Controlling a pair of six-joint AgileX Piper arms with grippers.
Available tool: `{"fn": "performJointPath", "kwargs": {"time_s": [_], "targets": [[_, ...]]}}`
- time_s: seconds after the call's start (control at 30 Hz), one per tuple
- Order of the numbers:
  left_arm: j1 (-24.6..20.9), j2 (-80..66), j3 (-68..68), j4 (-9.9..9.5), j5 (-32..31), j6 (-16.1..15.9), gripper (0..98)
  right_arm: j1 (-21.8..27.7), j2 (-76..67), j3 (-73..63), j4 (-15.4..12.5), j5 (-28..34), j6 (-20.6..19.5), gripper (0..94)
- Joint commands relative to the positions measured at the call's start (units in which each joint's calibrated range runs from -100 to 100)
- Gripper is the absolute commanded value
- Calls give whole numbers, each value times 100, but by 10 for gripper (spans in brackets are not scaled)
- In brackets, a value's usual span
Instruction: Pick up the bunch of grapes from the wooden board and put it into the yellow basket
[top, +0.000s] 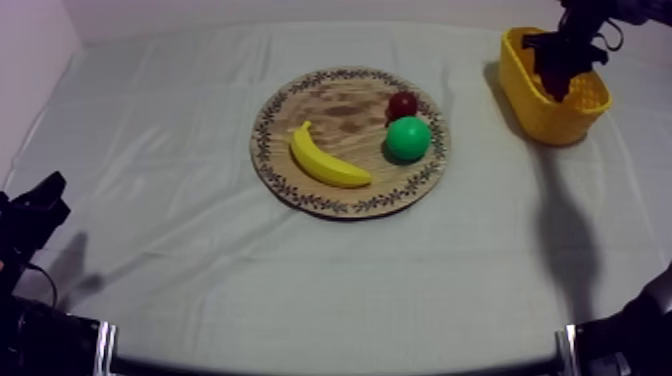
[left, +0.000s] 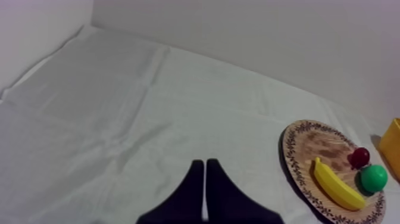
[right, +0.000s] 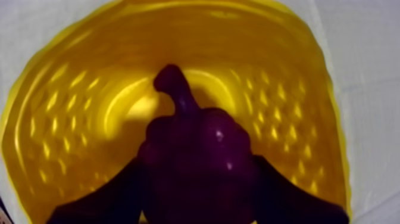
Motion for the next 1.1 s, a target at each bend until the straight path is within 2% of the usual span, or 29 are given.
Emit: {"fn": "performJointPath", "kwargs": {"time_s": [0.0,0.1,0.2,0.33,0.47,0.6,0.7,1.07], "targets": [[2,0,0,0,1,0,1,14,-89,215,-40,-99,29,546],[2,0,0,0,1,0,1,23,-207,450,-71,-214,50,680],[2,0,0,0,1,0,1,12,-289,615,-66,-296,40,729],[2,0,0,0,1,0,1,1,-374,771,-62,-384,34,741],[2,0,0,0,1,0,1,-10,-436,863,-44,-452,14,699],[2,0,0,0,1,0,1,-14,-544,883,-12,-500,-12,640],[2,0,0,0,1,0,1,-14,-675,832,-1,-482,-12,558],[2,0,0,0,1,0,1,-26,-1314,985,12,-451,-6,112]]}}
